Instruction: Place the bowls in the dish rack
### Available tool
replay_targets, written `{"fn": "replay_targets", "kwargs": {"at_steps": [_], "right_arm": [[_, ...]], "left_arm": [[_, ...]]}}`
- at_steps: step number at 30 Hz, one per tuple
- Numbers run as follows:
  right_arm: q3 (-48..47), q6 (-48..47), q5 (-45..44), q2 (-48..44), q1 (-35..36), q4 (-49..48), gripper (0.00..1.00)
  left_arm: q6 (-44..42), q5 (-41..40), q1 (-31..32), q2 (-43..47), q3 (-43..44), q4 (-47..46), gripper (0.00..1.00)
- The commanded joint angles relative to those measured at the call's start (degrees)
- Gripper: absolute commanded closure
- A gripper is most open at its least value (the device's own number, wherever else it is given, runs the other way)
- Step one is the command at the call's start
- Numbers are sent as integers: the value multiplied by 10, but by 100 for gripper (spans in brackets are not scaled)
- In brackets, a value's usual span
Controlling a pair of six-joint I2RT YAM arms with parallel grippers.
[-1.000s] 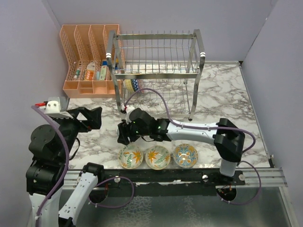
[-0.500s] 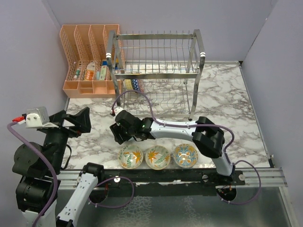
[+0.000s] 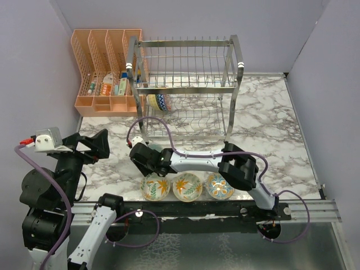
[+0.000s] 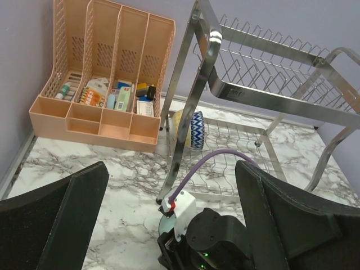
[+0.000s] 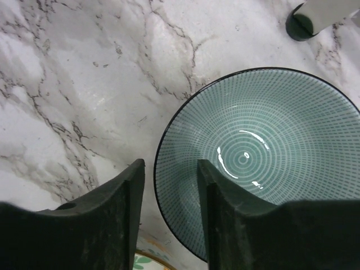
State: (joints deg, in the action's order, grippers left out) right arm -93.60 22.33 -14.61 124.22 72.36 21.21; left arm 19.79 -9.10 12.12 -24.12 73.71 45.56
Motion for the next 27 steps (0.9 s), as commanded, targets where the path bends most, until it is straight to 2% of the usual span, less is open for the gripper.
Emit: {"fn": "replay_targets", "kwargs": {"at_steps": [1,4,6,7,13,18,27], "right_arm": [[-15,-4,-75,18,7,13,64],[-17,-10,-89,20,8,13,74],[-18,-11,-92,21,8,13,93],[-18,-9,-90,19,8,14,98],[12,-15,-64,-33,9,-6,99],[97,-24,-21,-133,9,-93,99],[225,4,120,-277,5,-219,99]], "left_arm": [[-4,-14,1,10,-7,-1,1],[-4,-12,2,9,-9,-2,1],[-5,-11,1,10,-12,-2,1],[-5,-11,2,9,-12,-3,1],[-6,-14,2,8,-14,-2,1],[-5,-11,1,1,-14,-6,1],[-6,-12,1,-8,-13,-6,1]]}}
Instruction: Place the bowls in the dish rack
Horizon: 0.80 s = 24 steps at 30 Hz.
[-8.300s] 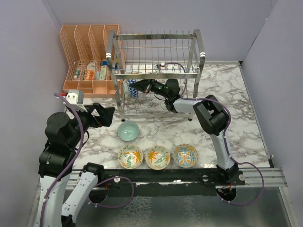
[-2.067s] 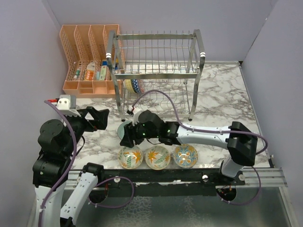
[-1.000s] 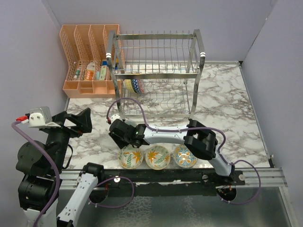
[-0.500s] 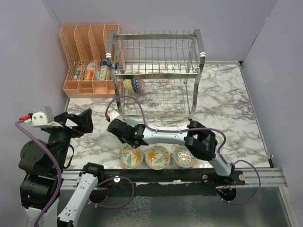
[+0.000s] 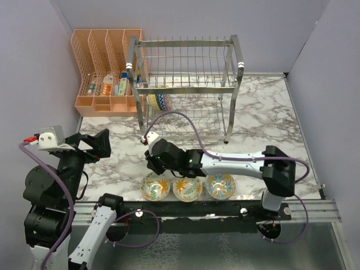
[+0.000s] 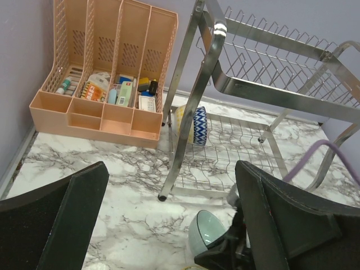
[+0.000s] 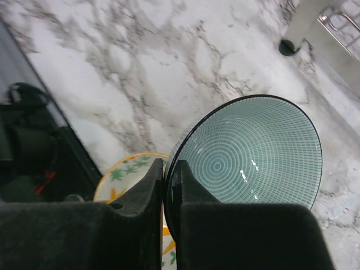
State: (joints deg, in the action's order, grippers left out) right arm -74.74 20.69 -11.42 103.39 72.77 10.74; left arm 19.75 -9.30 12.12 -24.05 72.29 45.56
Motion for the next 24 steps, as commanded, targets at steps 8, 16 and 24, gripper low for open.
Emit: {"fn": "replay_targets", "kwargs": {"at_steps": [8,16,24], "right_arm": [[107,98,246,-120,-40,-208,99],[159,185,409,-112,-98,-320,99],[187,275,516,-75,-144,-459,99]], "left_arm": [[-1,1,1,-10,-3,-9,1],[-1,1,2,-9,-7,-10,1],[0,2,2,-10,-9,-11,1]]}}
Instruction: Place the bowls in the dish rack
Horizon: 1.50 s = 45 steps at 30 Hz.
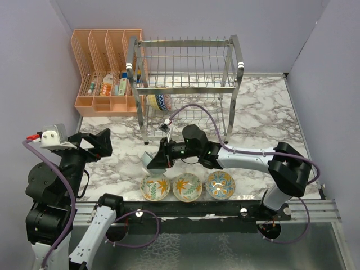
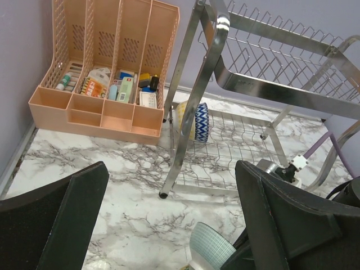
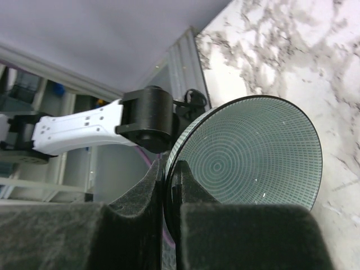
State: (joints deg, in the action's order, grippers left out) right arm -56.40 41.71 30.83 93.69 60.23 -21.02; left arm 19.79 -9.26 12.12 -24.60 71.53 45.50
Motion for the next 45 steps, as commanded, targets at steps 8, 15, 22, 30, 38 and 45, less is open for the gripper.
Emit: {"fn": "replay_targets", "kwargs": {"at_steps": [8,15,22,30,38,45], "right_arm": [[4,178,164,90,-68,-308,99],[-21,209,150,119,-109,-349,99],[-57,284,149,177,-158,-440,99],[-96,285,107,206,-189,-465,99],[-157,307,76,261,-212,-513,99],[-198,322,38,318,-227,-593,99]], "left_arm": [[-2,-2,2,-3,-3,-9,1],[-5,-3,1,-2,-6,-9,1],[-4,-1,2,-2,-11,-12,1],[-8,-1,2,-6,-13,-14,1],[-10,5,2,-13,-23,-22,1],[-11,16,4,-20,-36,-32,1]]}}
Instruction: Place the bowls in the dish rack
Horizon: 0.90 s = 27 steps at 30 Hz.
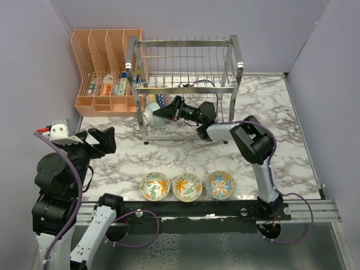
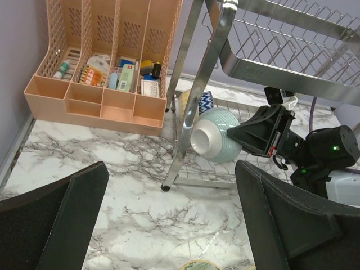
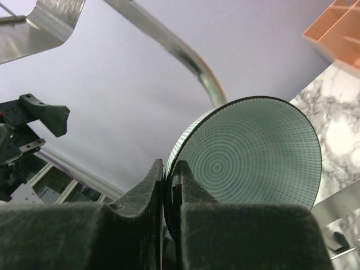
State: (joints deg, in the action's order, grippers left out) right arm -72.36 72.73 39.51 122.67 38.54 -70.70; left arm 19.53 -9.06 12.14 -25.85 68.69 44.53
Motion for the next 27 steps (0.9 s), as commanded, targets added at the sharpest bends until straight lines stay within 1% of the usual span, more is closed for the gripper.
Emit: {"fn": "replay_targets", "kwargs": {"at_steps": [1,6,13,21,27], "right_arm": [[-44,14,-54,36,-12,-102,99],[-74,49,-70,71,-31,-149,99],[-70,52,-96,79,-50,-173,99],[-85,63,-124,110,-63,-196,99],[-86,101,-149,132,-77,-249,99]], "left_arm": [[-7,14,4,-8,-9,-24,1],[-10,14,5,-15,-20,-30,1],[-9,16,5,-22,-32,-37,1],[-8,18,5,-27,-39,-41,1],[-10,17,4,-30,-41,-42,1]]}}
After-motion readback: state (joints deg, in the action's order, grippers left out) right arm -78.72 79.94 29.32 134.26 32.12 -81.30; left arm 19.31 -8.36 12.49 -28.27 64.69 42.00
